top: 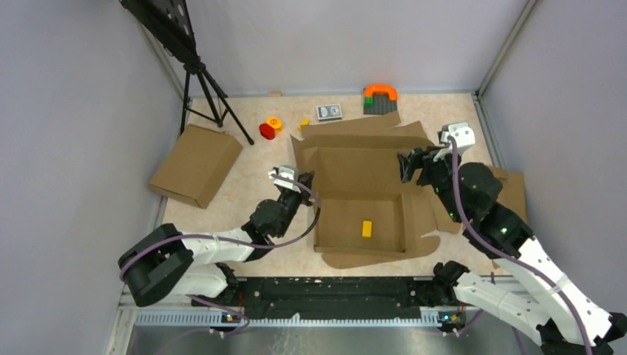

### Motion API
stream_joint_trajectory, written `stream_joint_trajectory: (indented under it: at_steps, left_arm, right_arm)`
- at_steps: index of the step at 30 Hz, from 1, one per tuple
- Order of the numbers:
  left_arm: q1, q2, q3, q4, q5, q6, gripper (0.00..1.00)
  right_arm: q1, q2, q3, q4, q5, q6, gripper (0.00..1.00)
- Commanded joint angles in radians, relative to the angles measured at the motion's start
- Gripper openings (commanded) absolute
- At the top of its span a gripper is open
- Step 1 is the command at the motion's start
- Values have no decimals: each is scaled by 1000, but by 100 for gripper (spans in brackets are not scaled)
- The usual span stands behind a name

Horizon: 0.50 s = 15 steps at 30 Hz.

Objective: Fold the paper box
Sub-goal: Close the paper box at the center of the board.

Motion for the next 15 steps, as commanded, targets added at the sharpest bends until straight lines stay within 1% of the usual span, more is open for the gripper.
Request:
stream_joint_trajectory:
  at_steps: [1, 2, 3, 5, 7, 9, 10, 11, 15]
  left_arm:
    - [-10, -5, -6, 25, 14, 38, 0]
    - [-10, -4, -7, 29, 17, 44, 0]
    - [-11, -5, -7, 32, 18, 51, 0]
    - [-14, -6, -9, 36, 22, 57, 0]
    - [-16, -5, -9, 36, 32, 62, 0]
    - [-18, -4, -9, 38, 46, 71, 0]
    - [-19, -4, -9, 38, 50, 74, 0]
    - [-19, -4, -10, 39, 53, 79, 0]
    - [-21, -1, -19, 57, 60, 98, 1]
  right_arm:
    - [8, 110, 276, -205, -244, -207, 75]
    - [8, 165, 377, -256, -281, -228, 76]
    - [9, 220, 443, -303, -308, -250, 79]
    - [8, 307, 546, -371, -366, -309, 78]
    - [8, 371, 615, -421, -467, -377, 76]
    - [9, 421, 646, -476, -585, -469, 78]
    - [9, 449, 659, -506, -612, -508, 78]
    - [10, 485, 670, -526, -599, -526, 78]
    - [10, 566, 701, -519, -525, -560, 76]
